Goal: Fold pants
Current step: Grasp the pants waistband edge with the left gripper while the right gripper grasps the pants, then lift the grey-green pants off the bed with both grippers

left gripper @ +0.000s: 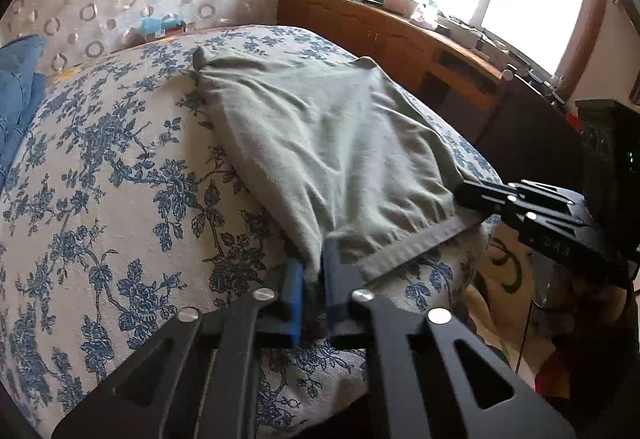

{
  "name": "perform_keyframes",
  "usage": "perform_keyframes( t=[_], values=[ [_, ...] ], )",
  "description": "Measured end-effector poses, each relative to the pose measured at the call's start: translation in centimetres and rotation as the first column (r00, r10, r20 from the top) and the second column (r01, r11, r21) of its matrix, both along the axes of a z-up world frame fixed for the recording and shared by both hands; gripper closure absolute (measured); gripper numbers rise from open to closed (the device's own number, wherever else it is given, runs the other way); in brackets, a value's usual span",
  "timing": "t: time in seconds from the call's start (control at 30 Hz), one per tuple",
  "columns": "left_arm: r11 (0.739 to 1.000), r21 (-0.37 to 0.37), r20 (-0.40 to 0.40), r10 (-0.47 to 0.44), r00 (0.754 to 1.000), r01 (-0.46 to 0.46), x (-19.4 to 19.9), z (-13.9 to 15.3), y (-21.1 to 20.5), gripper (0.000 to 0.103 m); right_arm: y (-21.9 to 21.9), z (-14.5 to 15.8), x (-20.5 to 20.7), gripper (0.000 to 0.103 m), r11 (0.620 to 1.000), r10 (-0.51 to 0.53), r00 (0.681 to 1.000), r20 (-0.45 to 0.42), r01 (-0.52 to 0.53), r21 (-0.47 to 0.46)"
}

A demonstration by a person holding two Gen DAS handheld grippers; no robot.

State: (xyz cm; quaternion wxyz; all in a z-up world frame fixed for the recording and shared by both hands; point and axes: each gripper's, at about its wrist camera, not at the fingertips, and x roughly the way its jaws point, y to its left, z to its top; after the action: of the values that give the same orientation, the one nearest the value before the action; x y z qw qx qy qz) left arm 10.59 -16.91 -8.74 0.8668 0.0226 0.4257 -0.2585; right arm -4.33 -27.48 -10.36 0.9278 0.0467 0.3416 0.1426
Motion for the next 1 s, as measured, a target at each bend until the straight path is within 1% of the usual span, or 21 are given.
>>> perform_keyframes(
  t=[0.07, 0.13, 0.27, 0.4, 0.57, 0.7, 0.77, 0.87, 0.93, 1.0],
  values=[
    [1.0, -0.005, 0.033, -0.016, 0.999, 0.016, -0.3, 0.9, 0.0, 0.096, -0.3, 0.5, 0.0, 0.095, 0.999, 0.013, 1.0, 0.019, -0.014, 0.039],
    [0.999, -0.033, 0.064, -0.011, 0.998, 0.013, -0.5, 2.5, 0.6, 0.097, -0.4, 1.2, 0.0, 0.095, 0.998, 0.03, 0.999, 0.041, -0.032, 0.059],
    [0.997, -0.08, 0.148, 0.007, 0.989, 0.005, -1.3, 6.5, 2.3, 0.097, 0.3, 3.9, -0.1, 0.095, 0.997, 0.066, 0.993, 0.101, -0.07, 0.037],
    [0.994, -0.109, 0.22, 0.024, 0.975, 0.0, -2.5, 10.4, 4.3, 0.097, 1.6, 7.1, -0.1, 0.096, 0.994, 0.104, 0.98, 0.168, -0.11, 0.027],
    [0.989, -0.143, 0.314, 0.071, 0.947, -0.026, -4.0, 15.0, 7.0, 0.097, 3.3, 11.7, -0.8, 0.096, 0.986, 0.155, 0.951, 0.267, -0.168, 0.026],
    [0.983, -0.175, 0.376, 0.121, 0.919, -0.058, -4.6, 18.3, 9.4, 0.097, 4.6, 15.1, -1.2, 0.096, 0.975, 0.201, 0.92, 0.336, -0.219, 0.017],
    [0.98, -0.182, 0.402, 0.147, 0.904, -0.078, -4.6, 19.4, 10.5, 0.097, 5.5, 16.8, -1.1, 0.096, 0.971, 0.22, 0.903, 0.368, -0.238, 0.003],
    [0.977, -0.185, 0.425, 0.178, 0.887, -0.107, -3.9, 20.4, 11.7, 0.097, 6.6, 18.5, -0.5, 0.096, 0.967, 0.241, 0.885, 0.397, -0.255, -0.019],
    [0.976, -0.184, 0.437, 0.191, 0.879, -0.12, -2.8, 20.6, 12.2, 0.097, 7.0, 18.7, 0.2, 0.096, 0.964, 0.254, 0.881, 0.399, -0.264, -0.031],
    [0.978, -0.153, 0.447, 0.195, 0.873, -0.14, -1.5, 20.0, 12.3, 0.097, 7.8, 18.8, 1.9, 0.096, 0.959, 0.274, 0.884, 0.379, -0.28, -0.041]
  ],
)
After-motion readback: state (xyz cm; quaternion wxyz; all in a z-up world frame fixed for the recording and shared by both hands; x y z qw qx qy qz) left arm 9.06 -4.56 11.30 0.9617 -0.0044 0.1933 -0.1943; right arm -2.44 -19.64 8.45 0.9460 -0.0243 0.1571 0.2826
